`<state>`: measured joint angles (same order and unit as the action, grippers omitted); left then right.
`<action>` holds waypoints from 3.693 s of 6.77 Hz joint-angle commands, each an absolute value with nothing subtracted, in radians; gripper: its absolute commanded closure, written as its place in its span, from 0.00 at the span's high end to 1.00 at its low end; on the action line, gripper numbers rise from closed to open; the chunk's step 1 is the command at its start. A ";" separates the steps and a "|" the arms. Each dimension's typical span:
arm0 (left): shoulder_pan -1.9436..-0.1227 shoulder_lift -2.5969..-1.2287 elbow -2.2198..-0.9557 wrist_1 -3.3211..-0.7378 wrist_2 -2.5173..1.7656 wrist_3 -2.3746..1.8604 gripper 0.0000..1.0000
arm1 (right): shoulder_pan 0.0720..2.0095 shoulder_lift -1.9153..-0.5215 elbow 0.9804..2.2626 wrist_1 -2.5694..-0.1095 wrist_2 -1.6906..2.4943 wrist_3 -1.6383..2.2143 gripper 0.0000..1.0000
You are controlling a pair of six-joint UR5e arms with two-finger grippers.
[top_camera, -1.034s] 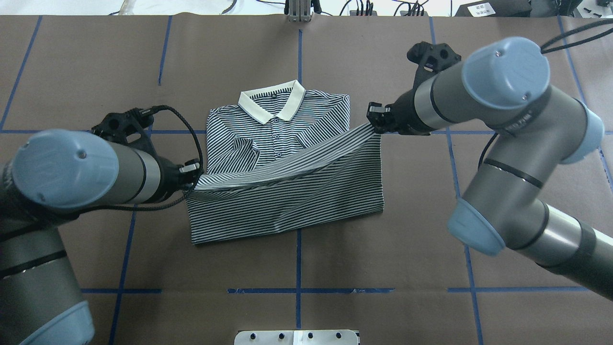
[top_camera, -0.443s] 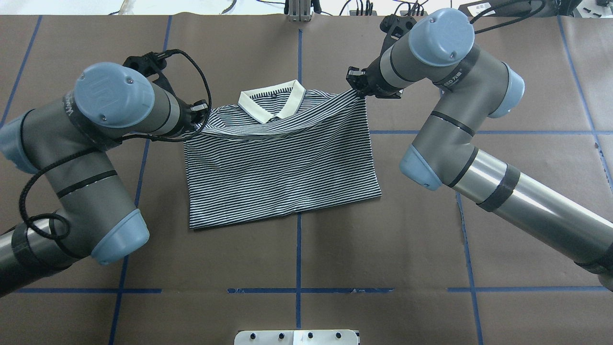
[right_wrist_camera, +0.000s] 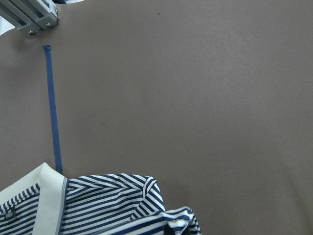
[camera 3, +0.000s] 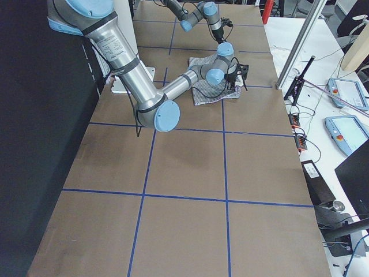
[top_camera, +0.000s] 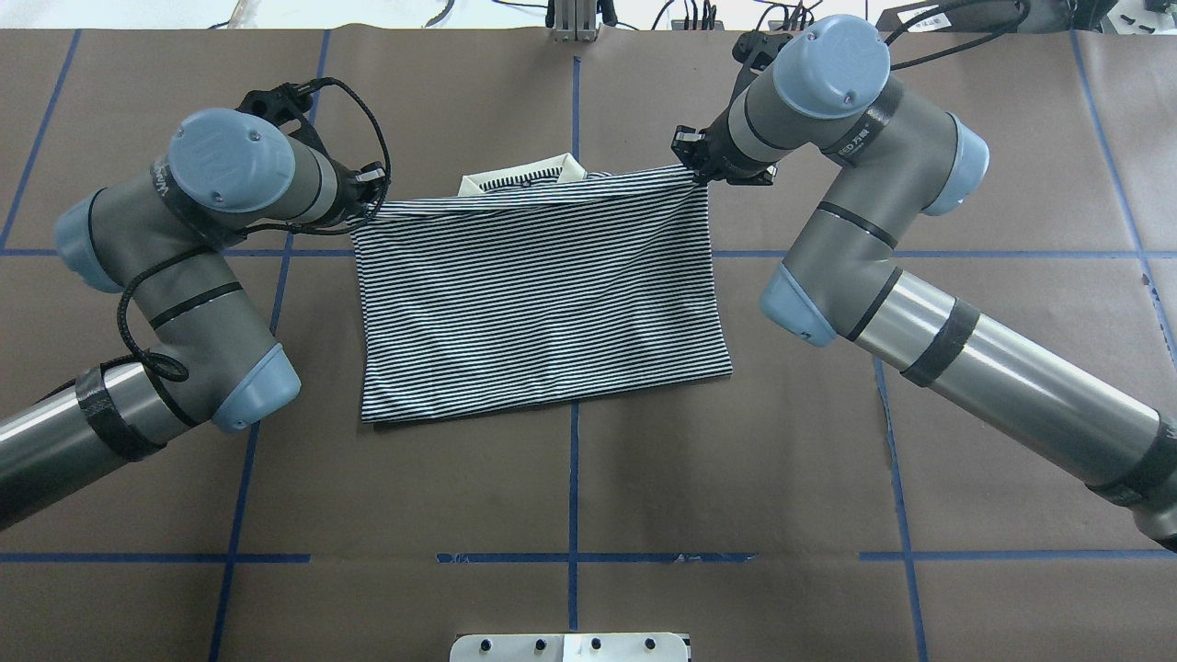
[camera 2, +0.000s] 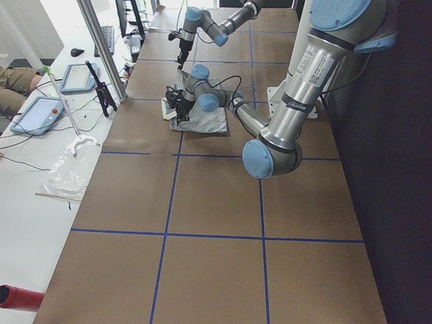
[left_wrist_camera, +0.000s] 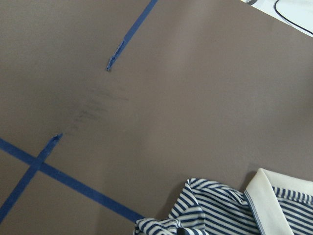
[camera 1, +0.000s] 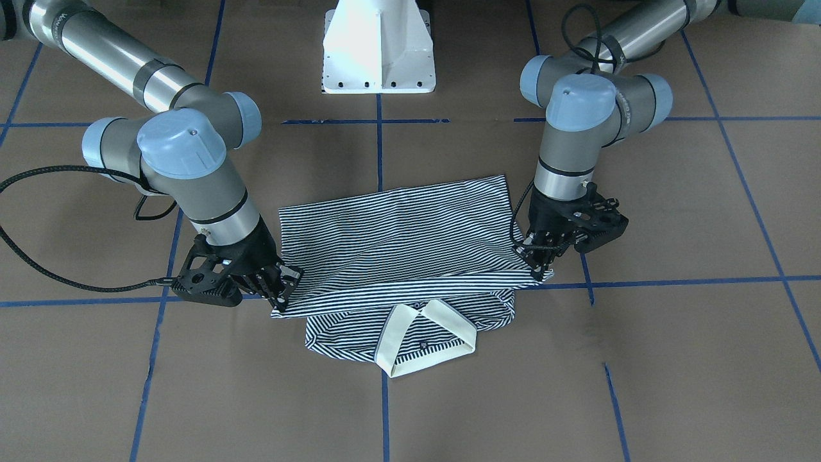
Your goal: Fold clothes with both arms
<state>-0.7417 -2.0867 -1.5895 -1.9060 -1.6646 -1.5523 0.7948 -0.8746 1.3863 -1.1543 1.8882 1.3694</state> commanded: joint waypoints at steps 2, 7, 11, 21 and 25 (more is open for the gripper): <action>-0.746 -2.108 -1.575 -1.922 -1.666 -1.551 0.00 | 0.805 -0.819 1.278 -1.106 1.888 1.370 0.00; -0.741 -2.123 -1.574 -1.921 -1.666 -1.559 0.69 | 0.802 -0.807 1.278 -1.104 1.888 1.368 0.28; -0.742 -2.123 -1.578 -1.922 -1.667 -1.552 0.99 | 0.802 -0.811 1.285 -1.104 1.898 1.373 1.00; -0.739 -2.117 -1.698 -1.908 -1.741 -1.560 0.99 | 0.552 -1.118 1.648 -1.304 1.833 1.407 0.78; -0.738 -2.114 -1.695 -1.910 -1.736 -1.554 0.99 | 0.548 -1.115 1.638 -1.304 1.845 1.399 0.00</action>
<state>-0.7389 -2.1144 -1.6964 -1.9097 -1.7386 -1.5554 0.5486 -1.1166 1.6370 -1.3036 1.8402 1.4014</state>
